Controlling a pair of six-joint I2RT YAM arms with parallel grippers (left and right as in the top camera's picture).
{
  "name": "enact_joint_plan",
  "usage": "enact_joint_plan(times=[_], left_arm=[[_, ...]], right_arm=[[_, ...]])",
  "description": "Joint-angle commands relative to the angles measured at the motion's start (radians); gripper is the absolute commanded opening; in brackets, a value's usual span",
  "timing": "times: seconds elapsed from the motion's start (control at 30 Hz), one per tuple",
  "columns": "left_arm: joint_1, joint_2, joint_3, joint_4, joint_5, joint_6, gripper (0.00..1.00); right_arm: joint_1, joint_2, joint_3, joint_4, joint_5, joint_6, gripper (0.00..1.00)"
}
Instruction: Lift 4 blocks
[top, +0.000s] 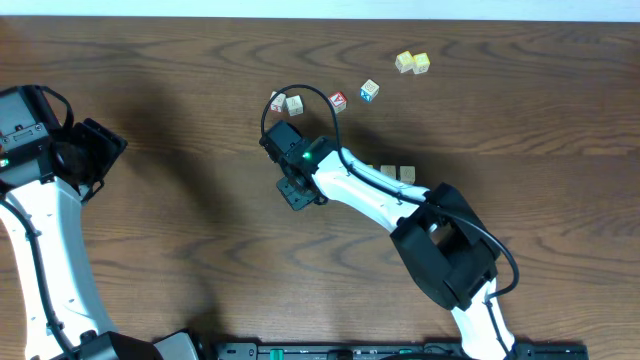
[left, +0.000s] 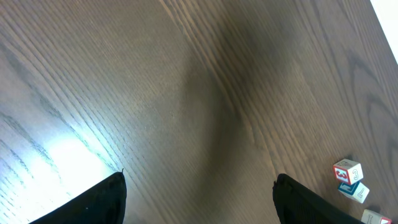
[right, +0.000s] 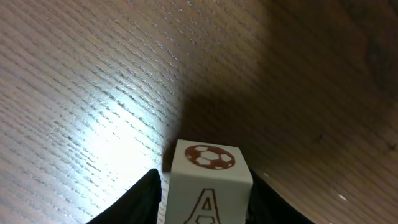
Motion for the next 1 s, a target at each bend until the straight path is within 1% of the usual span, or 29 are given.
enact_joint_plan(times=[0.0, 0.17, 0.37, 0.53, 0.63, 0.87, 0.97], left_arm=[[0.003, 0.008, 0.006, -0.002, -0.006, 0.000, 0.76], [0.003, 0.008, 0.006, -0.002, -0.006, 0.000, 0.76], [0.003, 0.008, 0.006, -0.002, -0.006, 0.000, 0.76], [0.003, 0.008, 0.006, -0.002, -0.005, 0.000, 0.76], [0.003, 0.008, 0.006, -0.002, -0.005, 0.000, 0.76], [0.003, 0.008, 0.006, -0.002, -0.006, 0.000, 0.76], [0.003, 0.008, 0.006, -0.002, -0.006, 0.000, 0.76]], right_arm=[[0.001, 0.019, -0.006, 0.002, 0.000, -0.004, 0.40], [0.002, 0.019, -0.006, 0.002, 0.003, -0.004, 0.38], [0.001, 0.019, -0.003, 0.005, 0.016, 0.013, 0.25], [-0.006, 0.019, 0.019, -0.002, 0.071, 0.062, 0.24], [-0.018, 0.018, 0.040, -0.014, 0.072, 0.117, 0.24], [-0.080, 0.018, 0.093, -0.116, 0.070, 0.312, 0.23], [-0.116, 0.018, 0.097, -0.145, 0.062, 0.380, 0.19]])
